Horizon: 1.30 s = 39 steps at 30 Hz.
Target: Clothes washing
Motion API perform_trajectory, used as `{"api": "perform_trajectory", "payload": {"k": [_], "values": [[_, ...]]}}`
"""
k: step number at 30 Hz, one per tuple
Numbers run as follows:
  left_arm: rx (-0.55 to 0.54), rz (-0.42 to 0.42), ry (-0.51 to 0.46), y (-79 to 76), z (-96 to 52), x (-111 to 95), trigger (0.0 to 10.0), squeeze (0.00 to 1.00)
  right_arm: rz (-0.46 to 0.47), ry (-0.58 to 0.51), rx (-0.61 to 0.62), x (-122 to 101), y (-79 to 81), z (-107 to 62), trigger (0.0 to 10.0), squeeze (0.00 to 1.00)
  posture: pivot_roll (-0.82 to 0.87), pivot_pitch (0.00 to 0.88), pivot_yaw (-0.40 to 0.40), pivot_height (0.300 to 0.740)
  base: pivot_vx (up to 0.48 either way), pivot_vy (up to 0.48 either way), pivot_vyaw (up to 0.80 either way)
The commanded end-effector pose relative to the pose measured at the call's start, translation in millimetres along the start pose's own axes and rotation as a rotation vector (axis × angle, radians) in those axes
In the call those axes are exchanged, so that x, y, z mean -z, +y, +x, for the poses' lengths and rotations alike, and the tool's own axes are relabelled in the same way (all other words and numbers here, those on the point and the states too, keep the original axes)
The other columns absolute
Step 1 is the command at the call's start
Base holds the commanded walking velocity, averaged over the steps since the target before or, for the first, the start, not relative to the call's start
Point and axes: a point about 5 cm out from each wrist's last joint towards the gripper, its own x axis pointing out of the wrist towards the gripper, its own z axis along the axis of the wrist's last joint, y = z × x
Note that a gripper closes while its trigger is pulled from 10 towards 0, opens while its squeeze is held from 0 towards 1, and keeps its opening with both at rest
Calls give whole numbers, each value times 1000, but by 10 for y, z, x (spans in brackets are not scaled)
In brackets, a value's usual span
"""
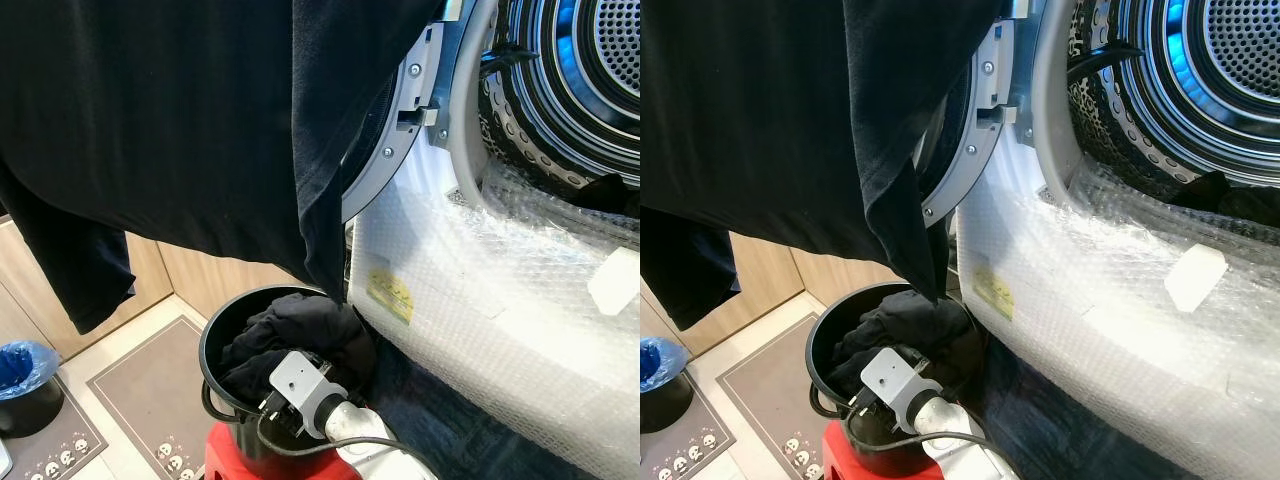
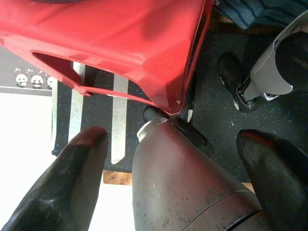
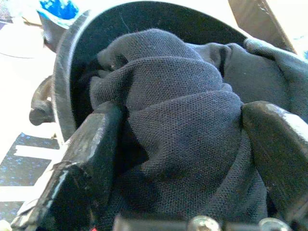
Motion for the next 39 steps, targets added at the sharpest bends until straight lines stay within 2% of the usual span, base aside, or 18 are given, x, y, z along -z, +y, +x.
{"api": "perform_trajectory", "payload": {"k": [1, 5, 8, 9, 10, 11, 16, 39], "values": [[26, -10, 41, -73, -3, 90, 10000, 0, -8, 73, 21, 58, -7, 33, 10000, 0, -61, 0, -1, 740, 0, 0, 0], [28, -8, 39, -75, -2, 83, 10000, 0, -8, 139, 36, 100, -22, 58, 10000, 0, -61, 0, -1, 740, 0, 0, 0], [28, -7, 39, -75, -2, 82, 10000, 0, -5, 144, 37, 101, -24, 60, 10000, 0, -61, 0, -1, 740, 0, 0, 0], [28, -8, 41, -78, -2, 86, 10000, 0, 0, 152, 39, 100, -33, 64, 9294, 0, -61, 0, -3, 740, 0, 0, 0], [27, -8, 42, -79, -2, 88, 10000, 0, 3, 158, 41, 98, -40, 69, 9294, 0, -61, 0, -3, 740, 0, 0, 0], [27, -9, 44, -82, -2, 92, 10000, 0, 10, 167, 56, 94, -60, 74, 0, 0, -60, 0, -4, 740, 0, 0, 0], [29, -9, 47, -90, -3, 104, 10000, 0, 14, 168, 94, 51, -118, 88, 0, 0, -64, 0, -3, 740, 0, 0, 0], [29, 8, 72, -121, -14, 180, 10000, 0, 0, 147, 99, 18, -131, 86, 0, 0, -67, 0, -11, 740, 0, 0, 0]]}}
